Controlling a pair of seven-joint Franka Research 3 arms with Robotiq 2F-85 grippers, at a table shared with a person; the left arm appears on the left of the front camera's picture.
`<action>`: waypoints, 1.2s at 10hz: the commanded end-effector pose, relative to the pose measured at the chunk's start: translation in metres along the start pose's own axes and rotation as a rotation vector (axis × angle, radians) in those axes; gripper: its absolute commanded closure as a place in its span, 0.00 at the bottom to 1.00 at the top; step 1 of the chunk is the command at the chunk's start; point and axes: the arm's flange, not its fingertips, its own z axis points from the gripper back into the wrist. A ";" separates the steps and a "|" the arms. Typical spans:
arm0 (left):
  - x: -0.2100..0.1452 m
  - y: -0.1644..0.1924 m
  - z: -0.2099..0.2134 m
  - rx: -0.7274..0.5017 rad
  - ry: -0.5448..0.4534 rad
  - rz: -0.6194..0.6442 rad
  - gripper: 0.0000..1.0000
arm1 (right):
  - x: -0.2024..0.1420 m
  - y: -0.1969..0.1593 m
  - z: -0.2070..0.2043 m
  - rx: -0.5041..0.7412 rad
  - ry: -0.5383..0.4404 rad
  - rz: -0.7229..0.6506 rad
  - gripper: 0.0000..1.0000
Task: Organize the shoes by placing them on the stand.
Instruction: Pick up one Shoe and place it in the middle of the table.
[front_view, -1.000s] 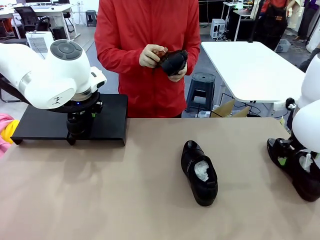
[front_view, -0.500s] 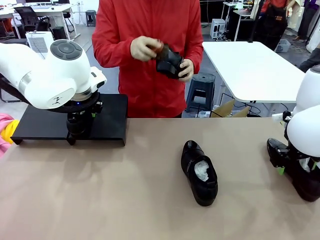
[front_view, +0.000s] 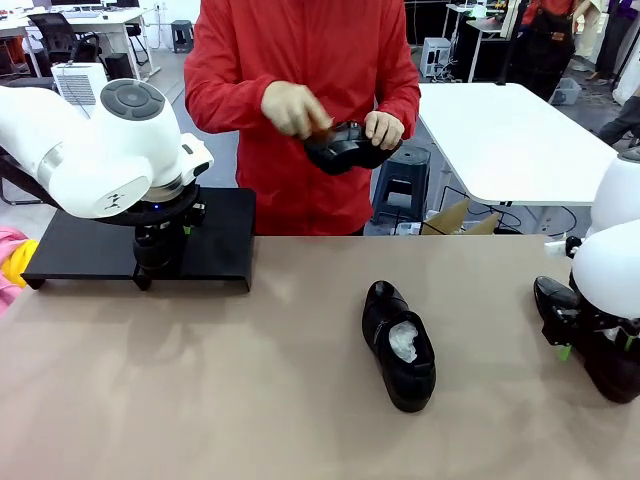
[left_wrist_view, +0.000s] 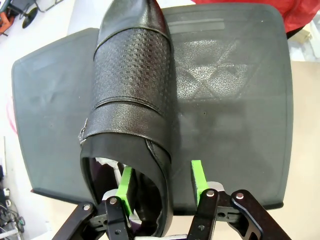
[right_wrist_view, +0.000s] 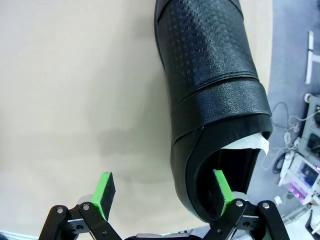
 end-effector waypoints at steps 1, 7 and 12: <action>0.001 0.003 0.001 0.001 -0.003 -0.008 0.43 | -0.037 -0.011 -0.026 0.024 -0.006 0.028 0.00; 0.001 0.003 0.001 0.001 -0.003 -0.008 0.43 | -0.028 -0.016 -0.024 0.094 -0.017 0.122 0.56; 0.001 0.003 0.001 0.001 -0.003 -0.008 0.43 | -0.025 -0.018 -0.024 0.115 -0.041 0.107 1.00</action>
